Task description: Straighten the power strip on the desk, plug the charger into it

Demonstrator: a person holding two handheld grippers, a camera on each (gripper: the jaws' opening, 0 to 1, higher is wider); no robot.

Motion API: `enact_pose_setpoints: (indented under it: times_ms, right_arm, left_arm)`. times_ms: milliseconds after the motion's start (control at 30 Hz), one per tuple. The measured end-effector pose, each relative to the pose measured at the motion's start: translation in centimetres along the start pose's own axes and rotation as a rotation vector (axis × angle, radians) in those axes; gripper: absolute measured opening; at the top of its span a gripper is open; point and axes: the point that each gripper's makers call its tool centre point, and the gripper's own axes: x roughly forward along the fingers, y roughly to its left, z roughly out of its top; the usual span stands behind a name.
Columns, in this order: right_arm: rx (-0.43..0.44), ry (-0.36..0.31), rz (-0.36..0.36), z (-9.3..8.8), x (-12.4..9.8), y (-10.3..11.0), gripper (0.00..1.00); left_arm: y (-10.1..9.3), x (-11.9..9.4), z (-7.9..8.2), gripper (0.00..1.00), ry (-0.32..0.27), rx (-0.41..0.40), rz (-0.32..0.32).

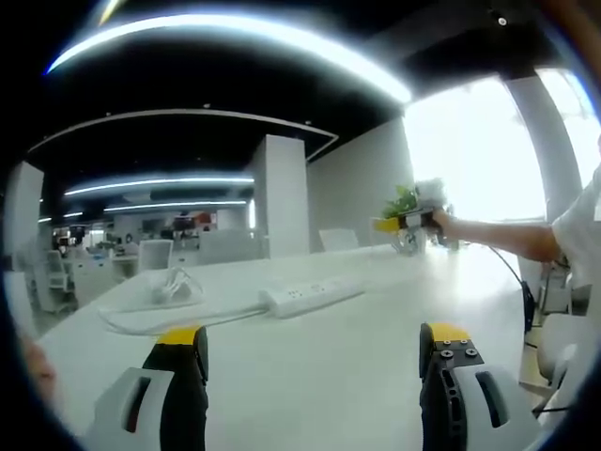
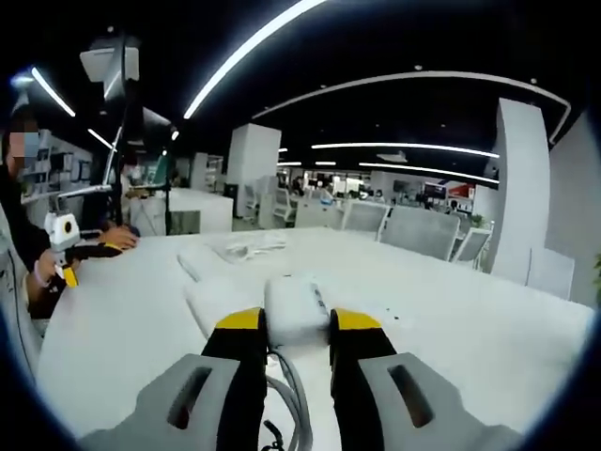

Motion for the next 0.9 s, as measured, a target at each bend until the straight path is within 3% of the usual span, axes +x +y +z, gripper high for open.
enact_pose_setpoints:
  times_ms: [300, 900]
  right_arm:
    - [-0.028, 0.045, 0.008, 0.2, 0.7, 1.0, 0.22]
    - [-0.142, 0.198, 0.054, 1.2, 2.7, 3.0, 0.22]
  left_arm:
    - [0.3, -0.1, -0.2, 0.96, 0.011, -0.007, 0.009]
    - [0.5, 0.1, -0.4, 0.99, 0.028, -0.018, 0.012]
